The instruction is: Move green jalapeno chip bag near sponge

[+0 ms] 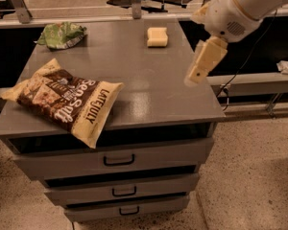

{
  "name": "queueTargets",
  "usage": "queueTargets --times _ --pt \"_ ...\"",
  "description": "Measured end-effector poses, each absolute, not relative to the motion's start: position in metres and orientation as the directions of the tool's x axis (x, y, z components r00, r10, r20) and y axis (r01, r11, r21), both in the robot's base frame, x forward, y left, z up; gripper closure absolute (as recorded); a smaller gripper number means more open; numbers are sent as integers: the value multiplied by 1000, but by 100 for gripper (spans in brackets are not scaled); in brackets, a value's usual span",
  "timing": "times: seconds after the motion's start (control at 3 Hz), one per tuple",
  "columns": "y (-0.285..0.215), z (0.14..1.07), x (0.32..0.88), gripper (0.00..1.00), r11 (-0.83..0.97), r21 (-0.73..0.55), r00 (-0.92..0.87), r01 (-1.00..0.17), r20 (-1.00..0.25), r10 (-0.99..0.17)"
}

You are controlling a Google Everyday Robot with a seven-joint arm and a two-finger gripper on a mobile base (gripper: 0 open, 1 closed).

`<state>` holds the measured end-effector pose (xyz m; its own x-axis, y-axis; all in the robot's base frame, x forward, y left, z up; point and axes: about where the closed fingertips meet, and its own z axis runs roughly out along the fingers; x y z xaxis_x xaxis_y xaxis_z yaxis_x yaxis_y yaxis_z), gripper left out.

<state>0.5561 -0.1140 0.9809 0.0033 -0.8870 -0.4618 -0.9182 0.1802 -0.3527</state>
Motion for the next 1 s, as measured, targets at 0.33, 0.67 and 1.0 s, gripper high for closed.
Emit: queueTargets --times 0.33,0.67,1.0 --pt "-49 1003 612 0 138 -392 112 -909 -551 -827" --pt "-50 1001 611 0 138 -389 109 -911 -549 -829" --pt "-34 995 635 0 136 -407 123 -903 -549 -827"
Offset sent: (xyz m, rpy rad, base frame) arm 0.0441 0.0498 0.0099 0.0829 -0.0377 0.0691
